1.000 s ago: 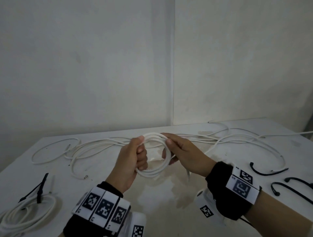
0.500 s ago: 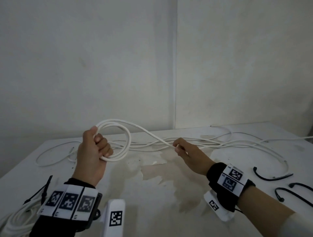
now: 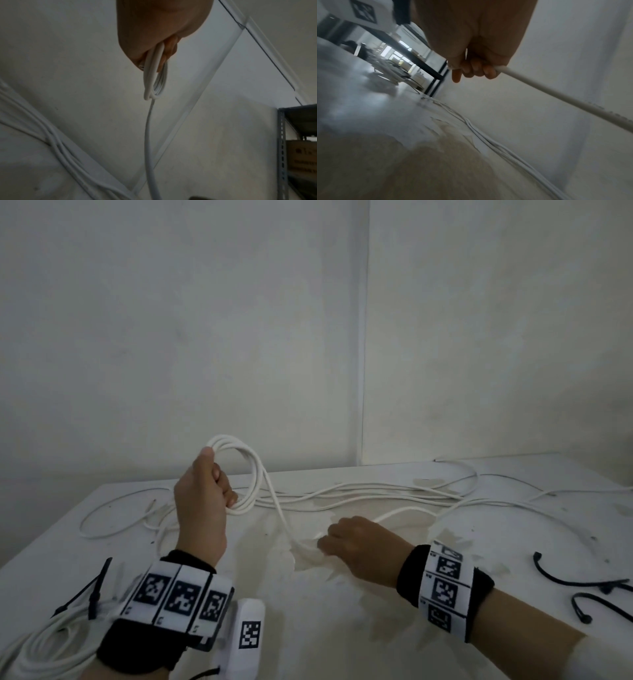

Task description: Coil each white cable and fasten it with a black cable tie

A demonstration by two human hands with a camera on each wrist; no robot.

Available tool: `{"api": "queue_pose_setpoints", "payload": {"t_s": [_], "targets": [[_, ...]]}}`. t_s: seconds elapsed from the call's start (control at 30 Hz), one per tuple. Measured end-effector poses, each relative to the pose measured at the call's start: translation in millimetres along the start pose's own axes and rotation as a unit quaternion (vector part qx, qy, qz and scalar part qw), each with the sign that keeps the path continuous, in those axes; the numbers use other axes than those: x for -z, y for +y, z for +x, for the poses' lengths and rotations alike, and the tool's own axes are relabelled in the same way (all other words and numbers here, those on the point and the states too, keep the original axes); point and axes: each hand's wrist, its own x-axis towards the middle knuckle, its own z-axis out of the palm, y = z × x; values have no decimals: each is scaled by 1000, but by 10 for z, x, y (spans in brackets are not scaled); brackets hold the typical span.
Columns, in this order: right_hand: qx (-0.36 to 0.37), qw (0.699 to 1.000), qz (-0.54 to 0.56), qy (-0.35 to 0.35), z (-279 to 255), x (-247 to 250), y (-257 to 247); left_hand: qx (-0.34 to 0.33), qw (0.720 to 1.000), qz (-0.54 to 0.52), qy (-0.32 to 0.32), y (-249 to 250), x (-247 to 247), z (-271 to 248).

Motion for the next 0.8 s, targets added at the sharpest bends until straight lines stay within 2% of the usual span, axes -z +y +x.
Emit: {"api": "queue_pose_setpoints", "payload": {"t_s": [0.07, 0.17, 0.3, 0.43, 0.57, 0.7, 0.8], "targets": [[60, 998, 2, 31, 21, 69, -126, -4, 1000, 24, 1, -40, -45, 7], [106, 991, 12, 82, 79, 166, -309, -3, 998, 62, -13, -131, -101, -3], [117, 986, 22, 115, 189, 254, -433, 2, 990, 123, -75, -294, -187, -148], [106, 984, 63, 130, 240, 330, -412, 41, 978, 144, -144, -357, -211, -246], [67, 982, 127, 125, 337, 433, -352, 21, 963, 171, -206, -391, -194, -351], [-38, 962, 251, 104, 400, 547, -259, 8, 955, 193, -227, -421, -212, -405], [-92, 950, 284, 90, 402, 569, -178, 89, 952, 161, -244, -391, -243, -451]]}}
